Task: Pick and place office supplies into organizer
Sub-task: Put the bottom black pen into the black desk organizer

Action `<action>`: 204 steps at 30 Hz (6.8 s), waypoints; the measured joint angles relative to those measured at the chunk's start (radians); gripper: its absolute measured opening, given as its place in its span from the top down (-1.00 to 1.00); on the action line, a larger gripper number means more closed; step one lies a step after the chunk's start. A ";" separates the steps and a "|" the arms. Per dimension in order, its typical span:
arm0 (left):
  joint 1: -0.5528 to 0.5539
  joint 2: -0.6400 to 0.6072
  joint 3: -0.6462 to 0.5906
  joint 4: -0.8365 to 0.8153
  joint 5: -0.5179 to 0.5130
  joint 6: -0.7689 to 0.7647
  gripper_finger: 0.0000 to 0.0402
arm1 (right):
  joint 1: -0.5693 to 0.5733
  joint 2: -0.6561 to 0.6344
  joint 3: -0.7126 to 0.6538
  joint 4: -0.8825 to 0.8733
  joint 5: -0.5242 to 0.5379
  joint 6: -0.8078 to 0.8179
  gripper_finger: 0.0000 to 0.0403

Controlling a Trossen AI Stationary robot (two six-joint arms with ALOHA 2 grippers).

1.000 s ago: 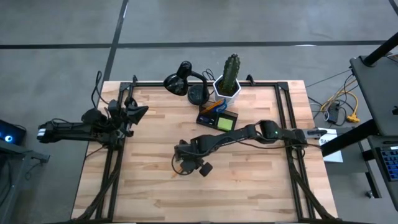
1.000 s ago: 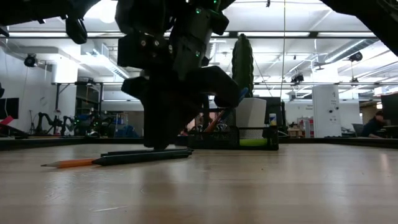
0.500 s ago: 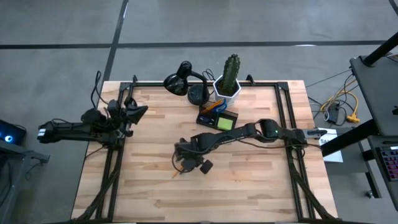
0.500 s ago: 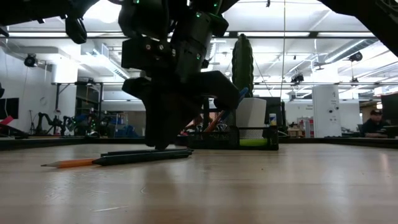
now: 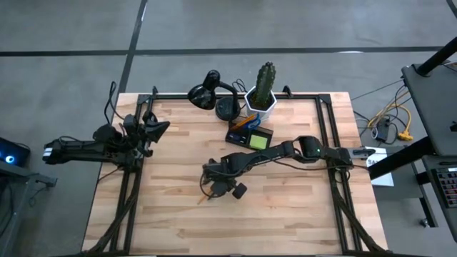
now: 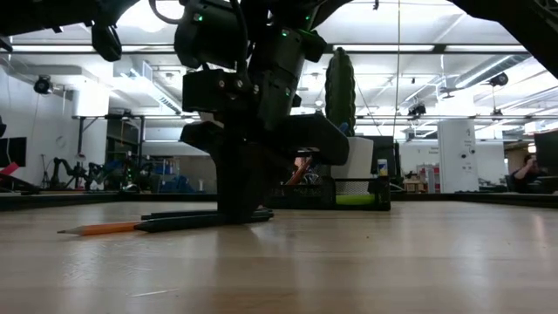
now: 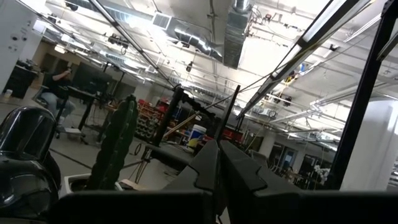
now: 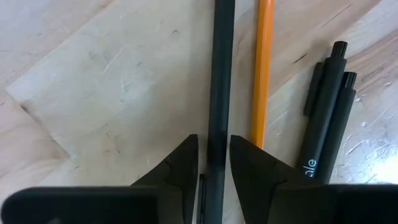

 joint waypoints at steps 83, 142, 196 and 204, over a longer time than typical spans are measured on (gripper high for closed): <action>0.000 -0.121 0.000 -0.001 0.000 0.014 1.00 | -0.292 -0.234 0.436 0.051 0.184 0.801 0.94; 0.000 -0.150 0.000 -0.002 0.000 0.037 1.00 | -0.061 -0.531 0.187 0.837 0.026 0.665 0.94; 0.000 -0.148 0.000 -0.030 0.000 0.031 1.00 | -0.155 -0.574 -0.990 1.814 1.049 1.043 0.94; 0.000 -0.147 0.000 -0.031 0.000 0.031 1.00 | -0.155 -0.519 -0.965 1.811 1.147 1.114 0.94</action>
